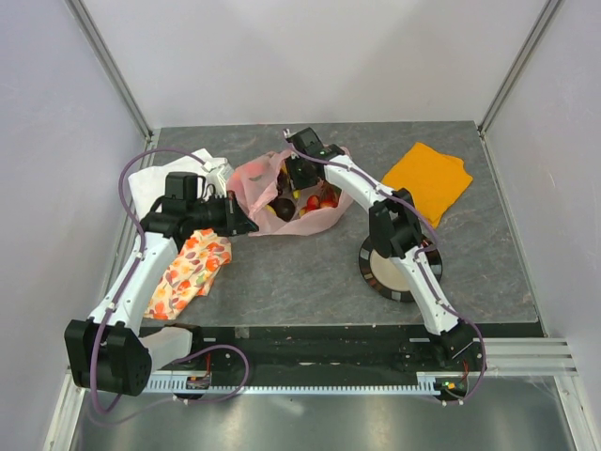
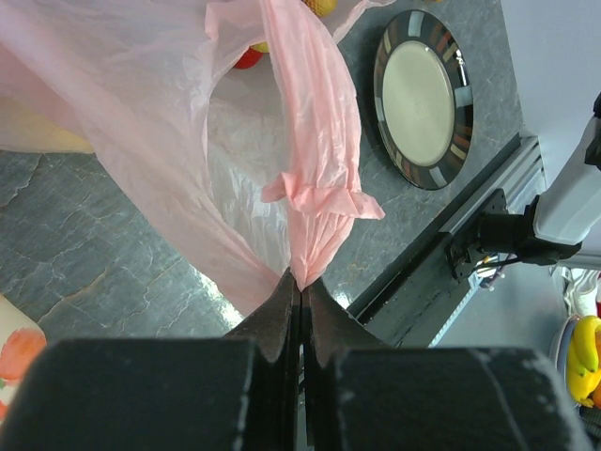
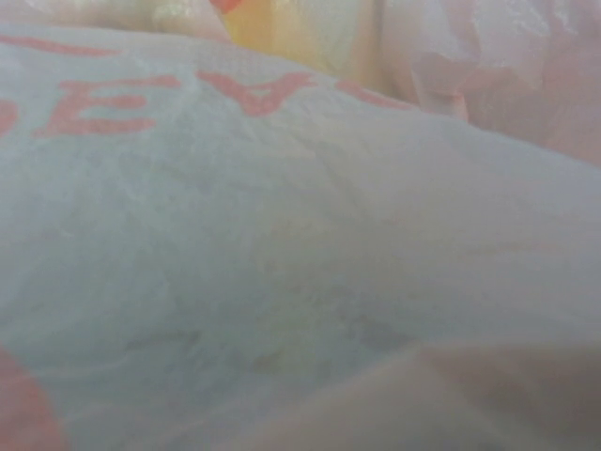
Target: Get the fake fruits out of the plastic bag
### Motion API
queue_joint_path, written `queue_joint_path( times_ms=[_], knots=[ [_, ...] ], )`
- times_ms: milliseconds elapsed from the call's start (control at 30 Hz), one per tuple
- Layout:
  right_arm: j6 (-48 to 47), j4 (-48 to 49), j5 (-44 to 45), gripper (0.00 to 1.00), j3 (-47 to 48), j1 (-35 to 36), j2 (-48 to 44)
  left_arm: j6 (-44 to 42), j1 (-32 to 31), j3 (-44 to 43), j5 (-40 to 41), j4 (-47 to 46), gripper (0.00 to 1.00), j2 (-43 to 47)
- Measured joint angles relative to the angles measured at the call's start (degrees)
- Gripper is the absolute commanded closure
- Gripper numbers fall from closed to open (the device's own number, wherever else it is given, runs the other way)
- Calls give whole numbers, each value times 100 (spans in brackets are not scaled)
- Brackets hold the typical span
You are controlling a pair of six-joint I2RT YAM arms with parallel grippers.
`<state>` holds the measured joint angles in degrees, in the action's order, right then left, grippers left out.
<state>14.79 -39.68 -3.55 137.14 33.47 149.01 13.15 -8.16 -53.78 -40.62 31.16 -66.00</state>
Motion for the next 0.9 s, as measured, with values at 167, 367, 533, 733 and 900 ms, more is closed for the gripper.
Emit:
queue_joint_path(
  times_ms=[167, 367, 533, 733, 900],
  knots=[
    [-177, -175, -52, 80, -295, -33, -387, 4, 0, -2, 0, -87, 98, -4],
    [-442, -612, -236, 80, -498, -63, -1346, 87, 0, -138, 0, -345, 98, -203],
    [-732, -975, -245, 87, -1086, -87, -2297, 278, 0, -586, 2, -520, 99, -546],
    [-970, -1294, -778, 83, -2402, -439, -2942, 529, 0, -1482, -7, -831, 98, -931],
    [-1292, -1561, -1180, 81, -2704, -710, -2916, 636, 0, -1797, 22, -1054, 98, -1134]
  ],
)
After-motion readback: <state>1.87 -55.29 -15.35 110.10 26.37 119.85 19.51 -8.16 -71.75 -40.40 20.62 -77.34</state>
